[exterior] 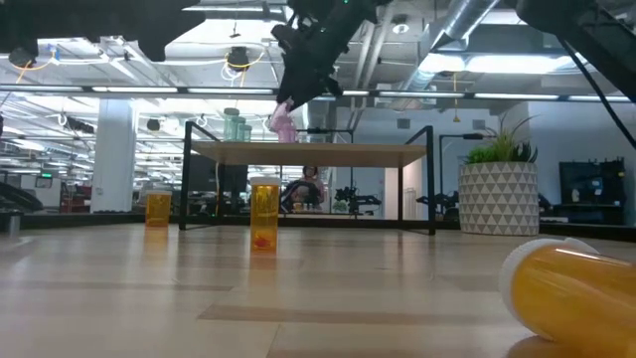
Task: Pick and place medicine bottles onto shelf by color
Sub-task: Put the pink pill bottle on the shelf aligned with the other pink pill bottles
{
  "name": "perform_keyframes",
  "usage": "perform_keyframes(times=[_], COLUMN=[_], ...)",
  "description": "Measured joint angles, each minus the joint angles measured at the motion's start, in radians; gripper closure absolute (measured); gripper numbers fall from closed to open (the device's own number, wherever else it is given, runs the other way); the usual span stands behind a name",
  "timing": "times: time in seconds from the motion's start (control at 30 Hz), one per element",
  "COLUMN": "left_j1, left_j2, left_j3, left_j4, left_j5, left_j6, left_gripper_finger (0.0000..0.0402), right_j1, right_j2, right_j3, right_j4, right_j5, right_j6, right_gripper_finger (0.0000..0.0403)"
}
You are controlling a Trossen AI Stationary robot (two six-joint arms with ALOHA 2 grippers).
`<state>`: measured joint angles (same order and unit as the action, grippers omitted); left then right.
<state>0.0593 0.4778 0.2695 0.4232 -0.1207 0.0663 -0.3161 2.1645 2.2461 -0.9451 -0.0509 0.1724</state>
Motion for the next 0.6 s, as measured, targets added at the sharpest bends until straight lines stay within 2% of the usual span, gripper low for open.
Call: perform_keyframes(times=[0.6], left_j1=[0.000], left_j2=[0.000], left_j3=[0.000], left_j4=[-0.004], left_j5=[0.000], left_j6=[-0.001], left_gripper_finger=[0.0211], right_j1=[-0.007], right_j2=[0.016], right_j3=[0.001], right_j4=[-0.020], right_j5=[0.000], right_j6=[0.003], right_gripper_finger=[0.0241])
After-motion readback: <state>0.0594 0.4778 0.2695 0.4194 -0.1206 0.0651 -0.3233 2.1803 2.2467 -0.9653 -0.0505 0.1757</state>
